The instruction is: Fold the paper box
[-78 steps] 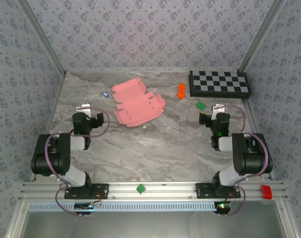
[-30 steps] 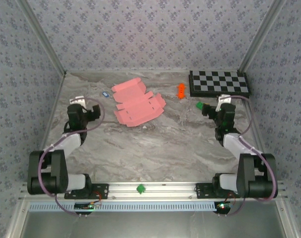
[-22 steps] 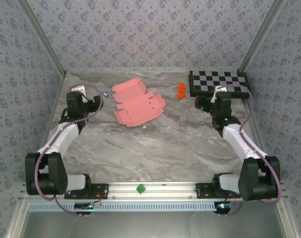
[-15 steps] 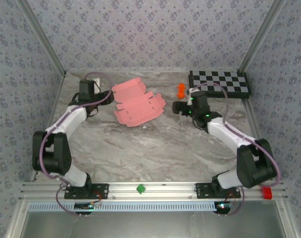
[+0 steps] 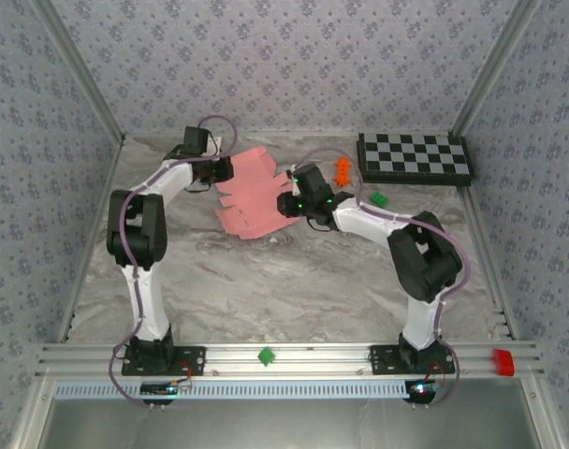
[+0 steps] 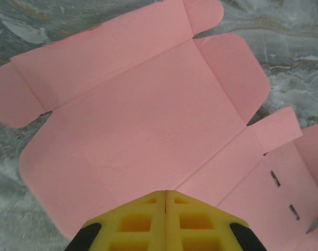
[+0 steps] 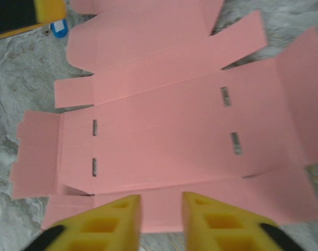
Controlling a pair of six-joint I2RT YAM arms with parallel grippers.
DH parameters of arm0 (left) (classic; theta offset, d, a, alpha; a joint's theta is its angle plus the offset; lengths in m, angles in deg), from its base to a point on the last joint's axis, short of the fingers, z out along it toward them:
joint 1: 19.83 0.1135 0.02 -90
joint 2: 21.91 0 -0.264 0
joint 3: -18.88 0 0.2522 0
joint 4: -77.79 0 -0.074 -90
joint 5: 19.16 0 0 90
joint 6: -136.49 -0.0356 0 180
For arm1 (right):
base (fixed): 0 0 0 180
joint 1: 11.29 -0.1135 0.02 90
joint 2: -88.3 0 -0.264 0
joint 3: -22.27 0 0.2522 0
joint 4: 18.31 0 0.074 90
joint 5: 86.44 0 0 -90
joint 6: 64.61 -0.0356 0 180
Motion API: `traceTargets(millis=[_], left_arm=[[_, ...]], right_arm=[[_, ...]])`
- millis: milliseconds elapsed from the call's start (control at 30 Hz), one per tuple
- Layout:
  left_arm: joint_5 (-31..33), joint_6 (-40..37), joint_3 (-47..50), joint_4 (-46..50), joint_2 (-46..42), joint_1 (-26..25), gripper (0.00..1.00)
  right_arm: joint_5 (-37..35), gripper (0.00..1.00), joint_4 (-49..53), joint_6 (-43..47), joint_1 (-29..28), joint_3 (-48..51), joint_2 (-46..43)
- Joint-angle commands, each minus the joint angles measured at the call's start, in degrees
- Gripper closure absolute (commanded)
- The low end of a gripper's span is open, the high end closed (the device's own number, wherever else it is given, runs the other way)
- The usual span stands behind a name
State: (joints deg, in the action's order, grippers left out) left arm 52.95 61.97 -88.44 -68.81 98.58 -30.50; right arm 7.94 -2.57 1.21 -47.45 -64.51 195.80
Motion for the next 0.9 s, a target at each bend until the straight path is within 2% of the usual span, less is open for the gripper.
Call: traceTargets(millis=[0,67,200,567,867], left_arm=[[-2.3,-0.9,-5.7,5.0,3.6,-0.6,1.0],[-2.9,-0.9,-7.2,5.9,5.4,-0.7,1.0],[-3.4,-0.8,-7.7,6.0,7.0,-1.2,1.0],[-0.4,2.0,-3.5,8.2,7.7,-2.6,1.0],[2.3,4.0,5.1,8.5,2.8,-5.4,1.0]], right_arm=[[3.1,0.82,0.8,-1.9,-0.7,-3.7,4.5],[5.4,0.89,0.3,-1.9,-0.6,-5.1,7.0],[6.4,0.94,0.8,-2.2,-0.7,-6.3,9.6],[4.5,0.96,2.4,-3.5,-0.2,-3.5,11.9],[1.4,0.96,3.3,-3.2,0.8,2.8,8.5]])
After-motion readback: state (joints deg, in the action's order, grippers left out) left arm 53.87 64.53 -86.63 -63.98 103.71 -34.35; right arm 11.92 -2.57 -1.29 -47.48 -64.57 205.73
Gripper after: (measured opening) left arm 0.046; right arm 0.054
